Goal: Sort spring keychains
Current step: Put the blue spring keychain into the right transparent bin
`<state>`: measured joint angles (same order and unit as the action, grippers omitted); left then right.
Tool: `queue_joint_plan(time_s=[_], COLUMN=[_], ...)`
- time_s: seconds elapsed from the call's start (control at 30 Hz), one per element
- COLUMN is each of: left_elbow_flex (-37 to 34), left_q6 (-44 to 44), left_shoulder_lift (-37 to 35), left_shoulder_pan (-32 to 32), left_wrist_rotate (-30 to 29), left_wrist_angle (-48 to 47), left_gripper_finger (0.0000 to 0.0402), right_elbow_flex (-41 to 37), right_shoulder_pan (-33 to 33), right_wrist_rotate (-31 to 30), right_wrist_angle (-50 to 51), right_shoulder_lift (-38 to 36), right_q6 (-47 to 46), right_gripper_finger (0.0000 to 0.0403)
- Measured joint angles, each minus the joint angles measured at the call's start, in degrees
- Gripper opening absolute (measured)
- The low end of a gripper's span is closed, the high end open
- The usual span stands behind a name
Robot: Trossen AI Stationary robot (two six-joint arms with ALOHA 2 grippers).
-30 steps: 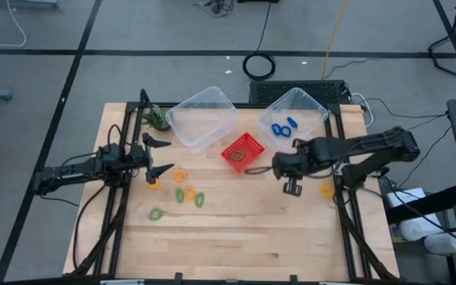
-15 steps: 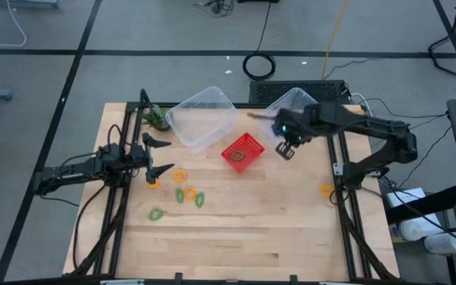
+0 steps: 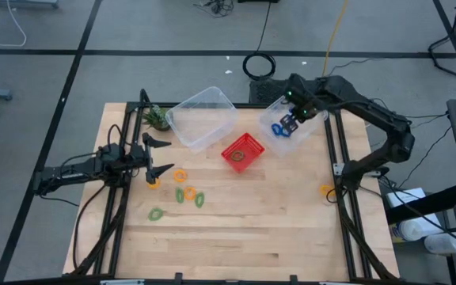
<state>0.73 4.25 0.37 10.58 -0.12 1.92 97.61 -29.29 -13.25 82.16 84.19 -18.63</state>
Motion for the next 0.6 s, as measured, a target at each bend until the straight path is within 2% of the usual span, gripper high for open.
queue_joint_plan(time_s=[0.27,0.5,0.6], left_elbow_flex=[0.0,0.0,0.0], left_q6=[0.0,0.0,0.0], left_shoulder_lift=[0.0,0.0,0.0], left_shoulder_pan=[0.0,0.0,0.0], left_wrist_rotate=[0.0,0.0,0.0], left_wrist_angle=[0.0,0.0,0.0], left_gripper_finger=[0.0395,0.0395,0.0395], right_elbow_flex=[10.8,21.7,22.3], right_shoulder_pan=[-6.1,-12.3,-14.2], right_wrist_rotate=[4.5,4.5,4.5], right_wrist_angle=[3.0,7.7,7.8], right_shoulder_lift=[7.0,14.0,15.8], right_q6=[3.7,6.5,6.5], right_gripper_finger=[0.0,0.0,0.0])
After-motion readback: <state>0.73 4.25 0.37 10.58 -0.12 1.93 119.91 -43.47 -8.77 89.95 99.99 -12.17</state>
